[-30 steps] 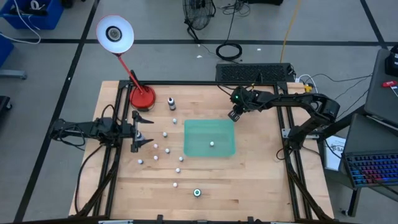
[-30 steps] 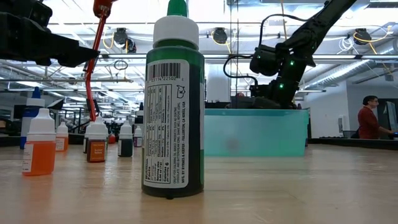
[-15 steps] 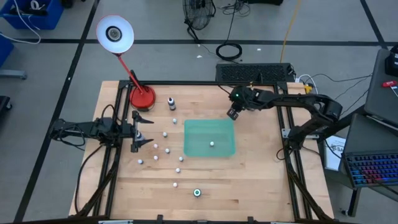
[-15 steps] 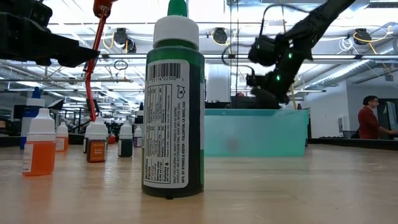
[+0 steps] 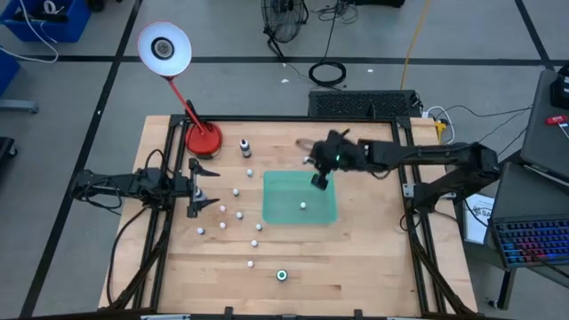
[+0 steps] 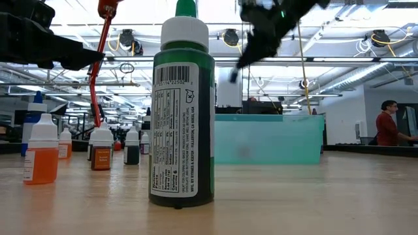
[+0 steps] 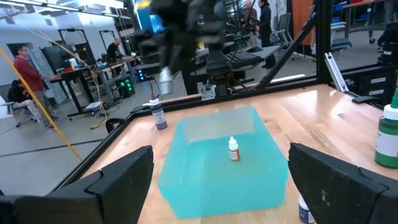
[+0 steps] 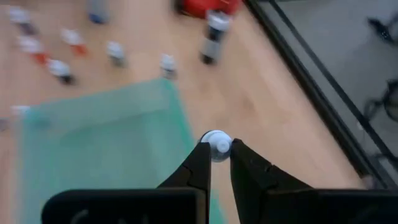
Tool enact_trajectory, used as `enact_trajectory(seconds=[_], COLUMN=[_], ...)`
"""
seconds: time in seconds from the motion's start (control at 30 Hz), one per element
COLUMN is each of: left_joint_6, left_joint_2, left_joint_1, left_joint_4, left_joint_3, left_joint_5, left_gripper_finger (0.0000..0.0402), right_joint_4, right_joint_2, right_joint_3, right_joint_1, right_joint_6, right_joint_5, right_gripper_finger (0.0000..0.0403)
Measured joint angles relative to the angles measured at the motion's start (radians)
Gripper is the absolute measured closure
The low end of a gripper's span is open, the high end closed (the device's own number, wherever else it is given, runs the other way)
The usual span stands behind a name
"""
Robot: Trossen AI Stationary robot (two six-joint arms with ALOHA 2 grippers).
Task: Pick & Place food coloring
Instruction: Put the small blue food coloring bottle into the blue bin
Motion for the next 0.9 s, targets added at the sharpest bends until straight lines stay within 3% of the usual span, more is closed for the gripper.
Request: enact_trajectory(seconds=[0.2, 0.63, 0.9], left_joint_6=[0.0, 0.0, 0.0], left_joint_2=[0.0, 0.0, 0.0], left_joint_1=[0.0, 0.0, 0.0], left_joint_4=[0.001, 0.0, 0.0], left_joint_3=[0.0, 0.0, 0.0], left_joint_5=[0.0, 0.0, 0.0], left_gripper_finger=[0.0037, 0.0037, 0.0036], right_joint_4=[-0.155, -0.221, -0.206], right_joint_2=[0.13, 0.386, 0.454], right_joint_3=[0.139, 0.139, 0.139], right_joint_1=[0.119, 0.14, 0.14], right_joint_6=[0.009, 0.073, 0.075], right_joint_5=[0.013, 0.005, -0.044], right_gripper_finger=[0.0376, 0.0376, 0.0376])
